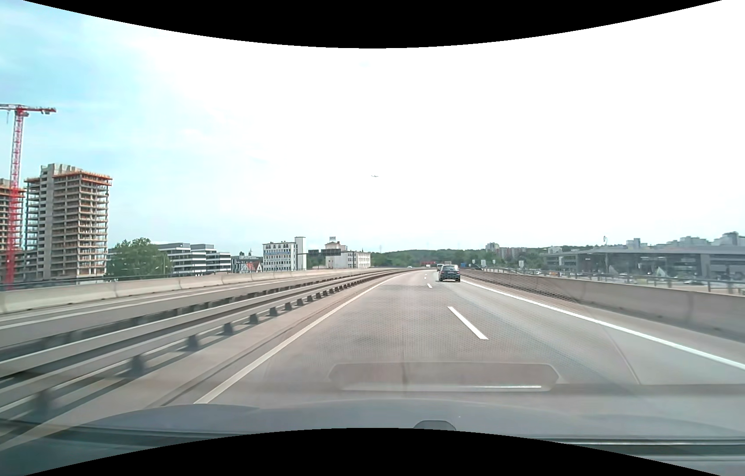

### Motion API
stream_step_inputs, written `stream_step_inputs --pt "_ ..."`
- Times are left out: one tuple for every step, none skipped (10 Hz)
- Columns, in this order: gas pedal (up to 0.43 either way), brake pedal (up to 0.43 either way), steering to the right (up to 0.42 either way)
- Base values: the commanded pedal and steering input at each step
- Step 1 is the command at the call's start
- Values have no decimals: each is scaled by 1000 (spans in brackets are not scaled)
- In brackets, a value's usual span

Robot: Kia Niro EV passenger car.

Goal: Follow the waypoints while adhering to traffic rules and regulations

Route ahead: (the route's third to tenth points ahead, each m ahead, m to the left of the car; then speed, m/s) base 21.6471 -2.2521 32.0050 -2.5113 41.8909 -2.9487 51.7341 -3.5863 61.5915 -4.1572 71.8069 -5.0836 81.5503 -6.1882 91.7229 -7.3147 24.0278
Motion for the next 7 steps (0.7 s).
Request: stream_step_inputs --pt "79 0 5" --pt "79 0 5" --pt "79 0 5" --pt "79 0 5" --pt "79 0 5" --pt "79 0 5" --pt "79 0 6"
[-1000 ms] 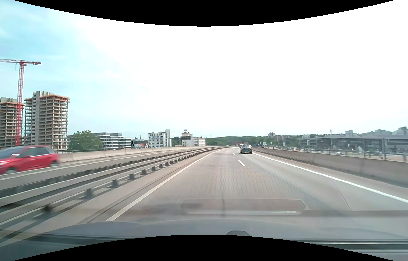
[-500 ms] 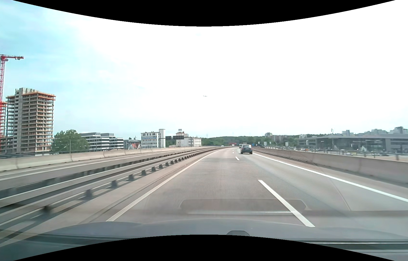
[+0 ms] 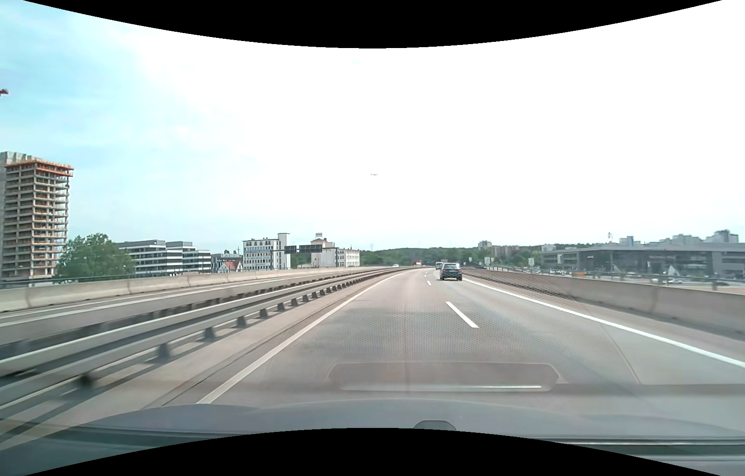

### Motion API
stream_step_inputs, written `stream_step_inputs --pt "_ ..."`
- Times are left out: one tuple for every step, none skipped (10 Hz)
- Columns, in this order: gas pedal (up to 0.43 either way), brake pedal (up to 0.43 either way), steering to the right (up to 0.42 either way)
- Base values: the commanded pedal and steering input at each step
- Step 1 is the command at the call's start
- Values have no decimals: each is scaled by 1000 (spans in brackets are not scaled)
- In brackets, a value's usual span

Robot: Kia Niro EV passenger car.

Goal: Follow the waypoints while adhering to traffic rules and regulations

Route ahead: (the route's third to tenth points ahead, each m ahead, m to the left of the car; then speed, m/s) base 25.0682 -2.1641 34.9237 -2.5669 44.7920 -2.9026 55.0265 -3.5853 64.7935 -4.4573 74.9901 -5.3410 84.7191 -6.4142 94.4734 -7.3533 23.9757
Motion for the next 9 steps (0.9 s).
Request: stream_step_inputs --pt "79 0 6" --pt "79 0 5" --pt "79 0 6" --pt "79 0 5" --pt "79 0 5" --pt "79 0 4" --pt "79 0 4" --pt "79 0 4" --pt "79 0 4"
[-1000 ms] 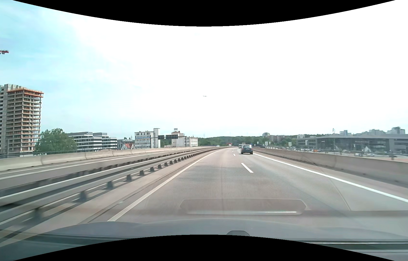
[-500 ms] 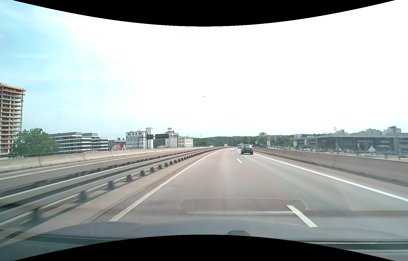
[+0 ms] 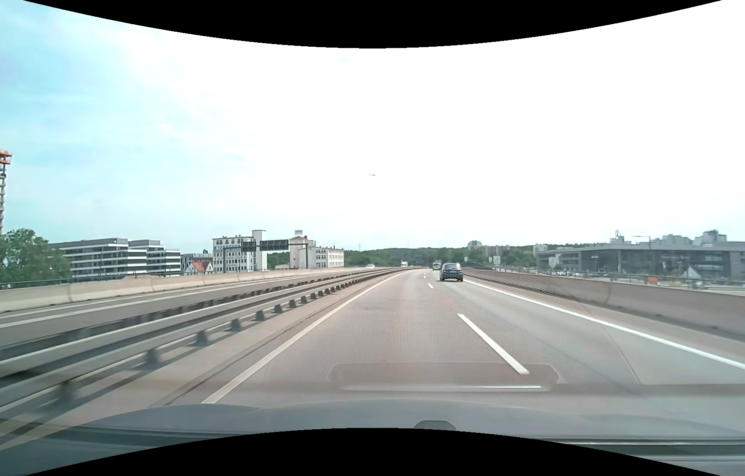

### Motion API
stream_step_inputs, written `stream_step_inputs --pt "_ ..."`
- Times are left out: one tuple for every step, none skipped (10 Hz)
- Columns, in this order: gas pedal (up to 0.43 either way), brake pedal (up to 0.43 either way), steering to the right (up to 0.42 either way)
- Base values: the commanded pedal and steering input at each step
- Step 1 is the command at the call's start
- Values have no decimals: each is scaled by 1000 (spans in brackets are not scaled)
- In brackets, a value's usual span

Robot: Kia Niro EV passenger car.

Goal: Follow the waypoints while adhering to traffic rules and regulations

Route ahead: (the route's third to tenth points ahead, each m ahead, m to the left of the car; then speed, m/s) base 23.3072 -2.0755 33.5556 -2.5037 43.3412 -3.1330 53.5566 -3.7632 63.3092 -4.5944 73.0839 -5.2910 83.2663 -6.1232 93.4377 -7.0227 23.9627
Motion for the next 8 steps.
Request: stream_step_inputs --pt "79 0 4" --pt "79 0 4" --pt "79 0 4" --pt "79 0 4" --pt "79 0 4" --pt "79 0 4" --pt "79 0 5" --pt "79 0 5"
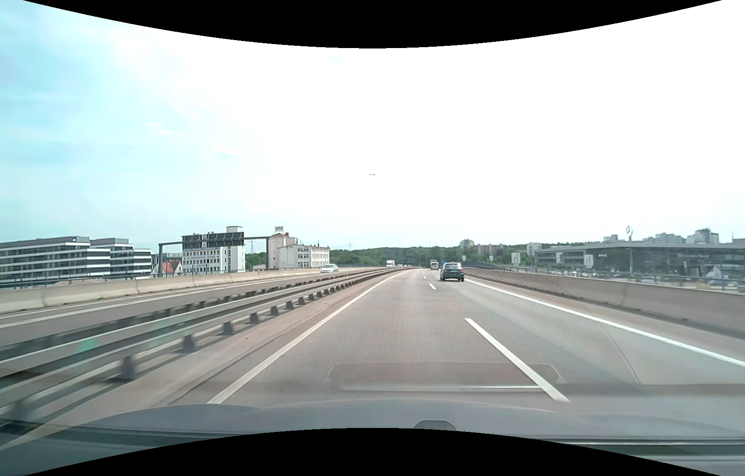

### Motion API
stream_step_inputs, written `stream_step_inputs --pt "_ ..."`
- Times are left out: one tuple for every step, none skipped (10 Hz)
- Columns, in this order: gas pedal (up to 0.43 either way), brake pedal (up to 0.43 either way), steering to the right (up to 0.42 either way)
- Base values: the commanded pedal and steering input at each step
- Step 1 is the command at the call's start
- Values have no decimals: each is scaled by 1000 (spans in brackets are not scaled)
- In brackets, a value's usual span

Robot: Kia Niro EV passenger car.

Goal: Follow the waypoints while adhering to traffic rules and regulations

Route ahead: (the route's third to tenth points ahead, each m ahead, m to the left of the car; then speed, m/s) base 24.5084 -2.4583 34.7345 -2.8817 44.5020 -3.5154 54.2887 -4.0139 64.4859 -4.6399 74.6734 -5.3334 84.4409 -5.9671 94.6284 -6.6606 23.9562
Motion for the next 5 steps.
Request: stream_step_inputs --pt "79 0 5" --pt "79 0 5" --pt "79 0 5" --pt "79 0 4" --pt "79 0 5"
